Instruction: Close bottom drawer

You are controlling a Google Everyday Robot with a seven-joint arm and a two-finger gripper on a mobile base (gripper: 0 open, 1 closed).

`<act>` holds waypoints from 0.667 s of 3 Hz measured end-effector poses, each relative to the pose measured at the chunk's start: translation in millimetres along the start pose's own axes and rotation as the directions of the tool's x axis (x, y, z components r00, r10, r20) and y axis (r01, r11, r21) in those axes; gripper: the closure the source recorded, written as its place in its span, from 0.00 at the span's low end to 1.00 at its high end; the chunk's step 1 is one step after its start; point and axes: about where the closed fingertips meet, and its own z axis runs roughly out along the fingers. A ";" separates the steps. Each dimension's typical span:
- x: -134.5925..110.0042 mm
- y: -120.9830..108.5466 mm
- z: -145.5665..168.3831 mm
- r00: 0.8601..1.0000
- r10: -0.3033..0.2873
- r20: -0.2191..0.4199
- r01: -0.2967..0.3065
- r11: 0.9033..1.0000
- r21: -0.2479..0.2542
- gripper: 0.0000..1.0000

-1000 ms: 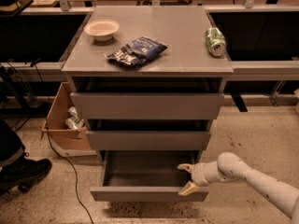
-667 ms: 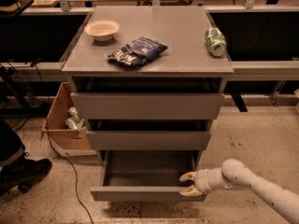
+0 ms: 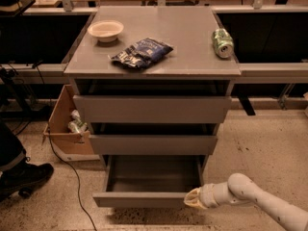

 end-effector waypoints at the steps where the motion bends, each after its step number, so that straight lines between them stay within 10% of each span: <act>1: 4.2 0.4 2.6 1.000 0.018 0.008 -0.017 1.000 -0.006 1.00; 2: 32.4 1.4 21.9 0.998 0.055 0.033 -0.055 0.998 0.007 1.00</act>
Offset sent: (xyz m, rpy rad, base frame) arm -0.0015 -0.0158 -0.0988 0.0874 0.0597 -0.1039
